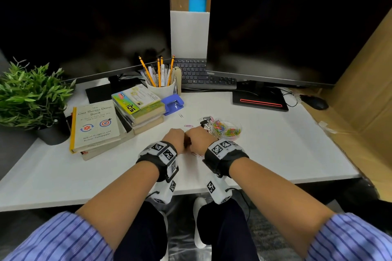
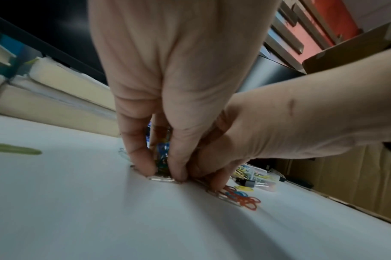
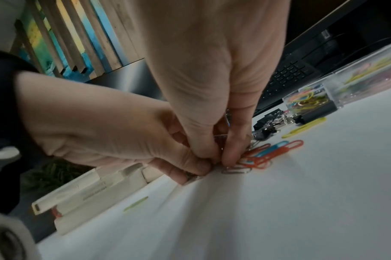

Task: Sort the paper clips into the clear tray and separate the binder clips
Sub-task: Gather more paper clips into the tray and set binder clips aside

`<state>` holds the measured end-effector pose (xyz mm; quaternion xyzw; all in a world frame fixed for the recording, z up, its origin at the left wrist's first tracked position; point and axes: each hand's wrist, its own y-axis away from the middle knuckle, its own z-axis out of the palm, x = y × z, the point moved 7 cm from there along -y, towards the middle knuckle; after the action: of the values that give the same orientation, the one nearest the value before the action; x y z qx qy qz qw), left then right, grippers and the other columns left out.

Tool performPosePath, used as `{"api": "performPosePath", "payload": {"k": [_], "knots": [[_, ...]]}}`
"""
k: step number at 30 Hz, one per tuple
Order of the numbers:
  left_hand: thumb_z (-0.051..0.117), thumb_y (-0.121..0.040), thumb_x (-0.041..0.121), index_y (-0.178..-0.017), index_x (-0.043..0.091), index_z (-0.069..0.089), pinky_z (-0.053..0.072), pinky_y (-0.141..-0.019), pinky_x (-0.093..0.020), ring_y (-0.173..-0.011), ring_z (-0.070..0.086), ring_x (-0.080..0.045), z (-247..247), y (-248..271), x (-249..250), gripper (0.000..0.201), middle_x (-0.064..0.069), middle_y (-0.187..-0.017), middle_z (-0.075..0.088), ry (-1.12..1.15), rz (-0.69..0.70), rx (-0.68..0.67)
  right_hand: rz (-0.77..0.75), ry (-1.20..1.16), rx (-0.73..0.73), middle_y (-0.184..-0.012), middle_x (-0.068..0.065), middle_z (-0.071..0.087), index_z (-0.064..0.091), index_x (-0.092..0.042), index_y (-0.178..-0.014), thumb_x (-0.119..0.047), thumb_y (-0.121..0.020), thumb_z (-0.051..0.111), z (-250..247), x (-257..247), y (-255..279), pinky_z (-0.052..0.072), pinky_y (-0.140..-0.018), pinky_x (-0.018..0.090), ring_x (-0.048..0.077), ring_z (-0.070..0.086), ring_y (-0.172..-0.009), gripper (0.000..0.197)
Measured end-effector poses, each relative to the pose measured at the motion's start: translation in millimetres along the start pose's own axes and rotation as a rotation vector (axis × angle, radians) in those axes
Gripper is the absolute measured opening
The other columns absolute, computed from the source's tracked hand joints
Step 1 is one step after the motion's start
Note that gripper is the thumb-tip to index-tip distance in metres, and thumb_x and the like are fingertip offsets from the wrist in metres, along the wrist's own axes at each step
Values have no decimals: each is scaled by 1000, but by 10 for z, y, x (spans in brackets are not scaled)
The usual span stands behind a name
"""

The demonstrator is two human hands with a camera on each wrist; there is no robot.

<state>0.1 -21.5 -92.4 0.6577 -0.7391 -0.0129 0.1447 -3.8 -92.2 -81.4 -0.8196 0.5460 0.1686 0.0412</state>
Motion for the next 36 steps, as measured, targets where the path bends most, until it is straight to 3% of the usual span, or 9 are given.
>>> {"api": "performPosePath", "payload": {"k": [4,7,10,13,17,19,27,32,36], "knots": [[57,-88,12,-111,1,64,49,-92,-35,-111,61,-33,3,-55,28,27,-18,-119,64,-41,-3,5,52,-109,13,-102,15,70,70,-2,-101,-13,-81,67,-39,92,1,42,-70,25,28,64,-93,23],[55,-90,11,-115,2,62,48,-94,-33,-116,58,-31,7,-109,25,27,-17,-123,61,-60,-12,18,120,-307,3,-92,11,71,70,-4,-91,-15,-82,67,-113,268,37,48,-66,23,19,61,-73,15],[55,-91,11,-118,1,60,47,-97,-34,-119,56,-31,5,-152,55,29,-16,-126,59,-58,-2,12,197,-564,-38,-94,15,73,70,-5,-90,-13,-84,65,-203,472,69,56,-85,32,16,66,-76,11],[57,-89,10,-117,1,61,48,-96,-34,-117,58,-31,3,-193,111,29,-17,-125,60,-48,7,-3,250,-729,-49,-94,13,70,68,-4,-84,-9,-86,64,-398,650,143,56,-87,29,16,65,-79,7],[59,-89,9,-119,2,61,48,-96,-33,-117,58,-30,-4,-250,163,31,-16,-125,60,-50,8,-14,368,-548,57,-104,14,72,71,0,-93,-13,-82,67,-676,1112,153,54,-95,38,19,67,-89,18],[60,-88,10,-120,2,60,48,-97,-32,-118,58,-30,-9,-271,177,32,-16,-127,60,-56,1,-15,425,-434,71,-105,17,72,72,-1,-92,-13,-81,67,-722,1294,168,54,-94,40,19,65,-84,18],[63,-86,12,-116,1,63,49,-93,-31,-115,59,-28,-9,-309,142,31,-14,-123,63,-44,2,-39,418,-369,96,-71,0,67,74,-11,-88,-7,-80,68,-707,1462,304,56,-76,24,13,63,-65,11],[64,-86,12,-116,1,63,49,-93,-31,-115,60,-28,-18,-317,161,32,-14,-124,63,-59,-2,-47,420,-355,133,-90,9,71,75,-12,-86,4,-77,62,-753,1472,283,58,-86,36,24,69,-86,22],[62,-88,13,-119,1,61,48,-97,-31,-118,58,-28,-27,-321,164,33,-15,-127,61,-46,-14,-52,358,-253,63,-101,6,70,75,-12,-96,3,-78,65,-699,1408,271,55,-86,30,21,64,-95,26]]}}
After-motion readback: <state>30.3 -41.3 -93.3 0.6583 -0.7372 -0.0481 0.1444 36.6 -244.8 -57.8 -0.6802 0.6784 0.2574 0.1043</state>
